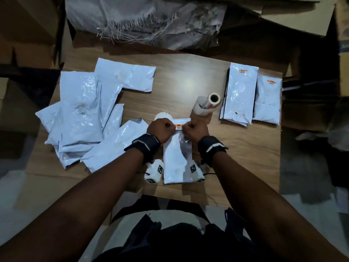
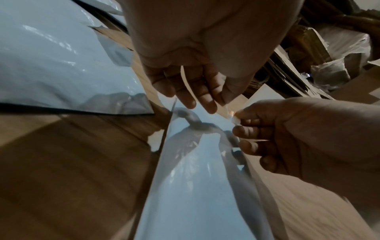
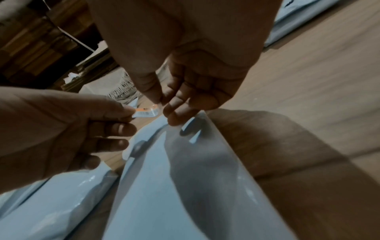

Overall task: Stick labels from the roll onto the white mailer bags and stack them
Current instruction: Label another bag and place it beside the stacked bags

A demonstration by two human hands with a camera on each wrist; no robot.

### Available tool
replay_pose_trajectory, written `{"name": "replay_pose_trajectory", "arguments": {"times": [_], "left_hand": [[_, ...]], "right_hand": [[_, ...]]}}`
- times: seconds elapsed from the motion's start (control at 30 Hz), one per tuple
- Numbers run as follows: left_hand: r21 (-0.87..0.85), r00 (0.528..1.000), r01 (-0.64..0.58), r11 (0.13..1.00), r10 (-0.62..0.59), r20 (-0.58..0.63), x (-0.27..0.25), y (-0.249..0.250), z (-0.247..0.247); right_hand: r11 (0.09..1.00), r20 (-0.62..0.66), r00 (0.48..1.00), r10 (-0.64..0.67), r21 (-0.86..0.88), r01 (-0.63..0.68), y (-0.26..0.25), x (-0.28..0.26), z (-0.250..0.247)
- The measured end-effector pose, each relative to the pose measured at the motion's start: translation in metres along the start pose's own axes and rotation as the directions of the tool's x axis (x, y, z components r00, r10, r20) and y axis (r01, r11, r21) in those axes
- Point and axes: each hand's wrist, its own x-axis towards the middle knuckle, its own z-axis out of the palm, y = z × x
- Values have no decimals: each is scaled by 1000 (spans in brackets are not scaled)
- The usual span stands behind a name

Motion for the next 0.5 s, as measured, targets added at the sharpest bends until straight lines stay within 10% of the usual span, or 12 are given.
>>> {"name": "replay_pose_trajectory", "arguments": {"times": [0.5], "left_hand": [[-1,997,71,997,-71,-14,10,-16,13]], "right_hand": [[981,90,995,-31,-189,48,0,13,6]]}}
